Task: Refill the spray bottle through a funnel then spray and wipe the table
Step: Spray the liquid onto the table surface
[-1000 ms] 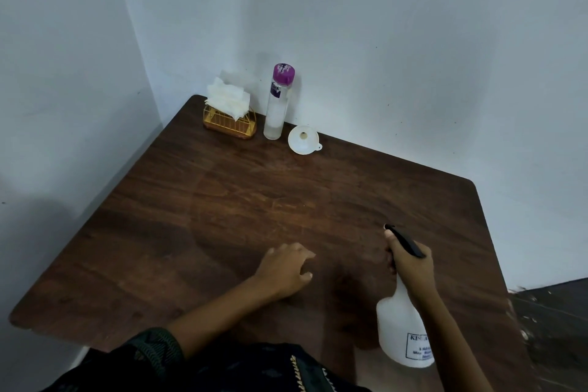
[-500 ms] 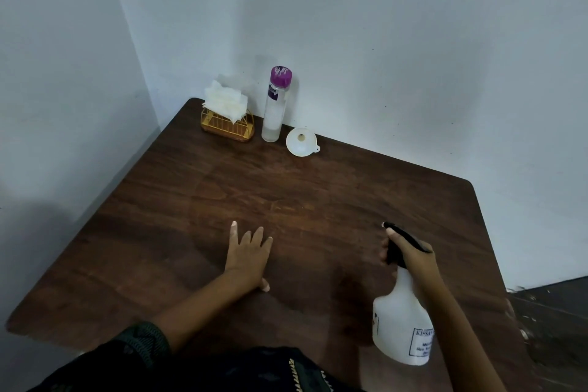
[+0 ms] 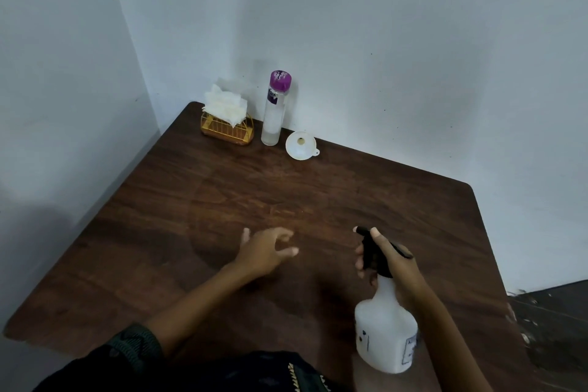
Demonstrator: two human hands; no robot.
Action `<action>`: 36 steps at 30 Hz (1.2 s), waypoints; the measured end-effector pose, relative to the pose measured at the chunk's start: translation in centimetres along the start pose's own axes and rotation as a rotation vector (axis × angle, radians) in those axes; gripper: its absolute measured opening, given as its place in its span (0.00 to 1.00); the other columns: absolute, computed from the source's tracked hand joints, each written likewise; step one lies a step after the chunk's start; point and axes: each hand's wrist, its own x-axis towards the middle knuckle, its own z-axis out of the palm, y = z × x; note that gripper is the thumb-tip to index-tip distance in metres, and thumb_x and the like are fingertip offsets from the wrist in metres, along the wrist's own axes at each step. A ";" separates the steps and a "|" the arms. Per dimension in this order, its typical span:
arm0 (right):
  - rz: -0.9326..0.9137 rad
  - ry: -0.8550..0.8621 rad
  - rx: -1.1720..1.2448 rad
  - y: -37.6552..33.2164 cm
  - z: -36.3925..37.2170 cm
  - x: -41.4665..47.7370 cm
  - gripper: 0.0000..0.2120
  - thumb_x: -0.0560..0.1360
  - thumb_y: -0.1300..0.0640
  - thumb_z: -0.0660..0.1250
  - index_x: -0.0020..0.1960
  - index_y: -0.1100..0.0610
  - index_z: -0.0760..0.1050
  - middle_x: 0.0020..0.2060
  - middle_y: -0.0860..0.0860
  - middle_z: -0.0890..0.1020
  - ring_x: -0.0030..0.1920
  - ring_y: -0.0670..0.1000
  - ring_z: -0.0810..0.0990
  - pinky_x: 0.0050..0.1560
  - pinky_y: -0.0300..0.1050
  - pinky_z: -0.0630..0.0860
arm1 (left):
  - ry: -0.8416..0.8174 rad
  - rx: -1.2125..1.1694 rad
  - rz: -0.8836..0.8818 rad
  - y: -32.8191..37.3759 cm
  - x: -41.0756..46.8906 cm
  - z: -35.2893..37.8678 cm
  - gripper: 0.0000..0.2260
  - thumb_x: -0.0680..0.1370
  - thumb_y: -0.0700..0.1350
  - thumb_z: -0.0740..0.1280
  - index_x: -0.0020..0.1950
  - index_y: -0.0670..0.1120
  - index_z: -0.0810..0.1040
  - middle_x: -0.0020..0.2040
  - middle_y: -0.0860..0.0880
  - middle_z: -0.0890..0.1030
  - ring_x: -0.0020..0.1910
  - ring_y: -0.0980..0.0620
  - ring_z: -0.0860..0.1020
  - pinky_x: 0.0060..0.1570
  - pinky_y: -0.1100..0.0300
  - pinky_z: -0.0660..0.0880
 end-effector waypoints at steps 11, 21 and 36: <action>-0.050 -0.061 0.113 0.1 3.8 -2.1 0.25 0.75 0.41 0.61 0.46 0.64 0.80 0.35 0.63 0.79 0.33 0.57 0.77 0.26 0.43 0.70 | -0.266 -1.259 -0.097 7.3 -2.2 3.5 0.10 0.78 0.43 0.65 0.58 0.44 0.79 0.30 0.48 0.75 0.26 0.52 0.73 0.26 0.60 0.73; -0.188 0.127 -0.008 1.0 6.3 -2.4 0.16 0.77 0.52 0.63 0.43 0.64 0.80 0.34 0.61 0.82 0.35 0.53 0.81 0.33 0.40 0.75 | -0.209 -1.374 -0.271 7.2 -1.8 4.7 0.09 0.74 0.51 0.70 0.38 0.48 0.77 0.30 0.52 0.79 0.32 0.56 0.77 0.42 0.60 0.73; -0.167 0.202 0.056 1.8 6.3 -1.9 0.13 0.76 0.52 0.64 0.47 0.60 0.82 0.39 0.58 0.85 0.43 0.54 0.84 0.43 0.45 0.79 | -0.302 -1.482 -0.252 6.3 -1.5 4.3 0.09 0.77 0.44 0.66 0.55 0.44 0.81 0.46 0.47 0.83 0.50 0.50 0.79 0.54 0.55 0.76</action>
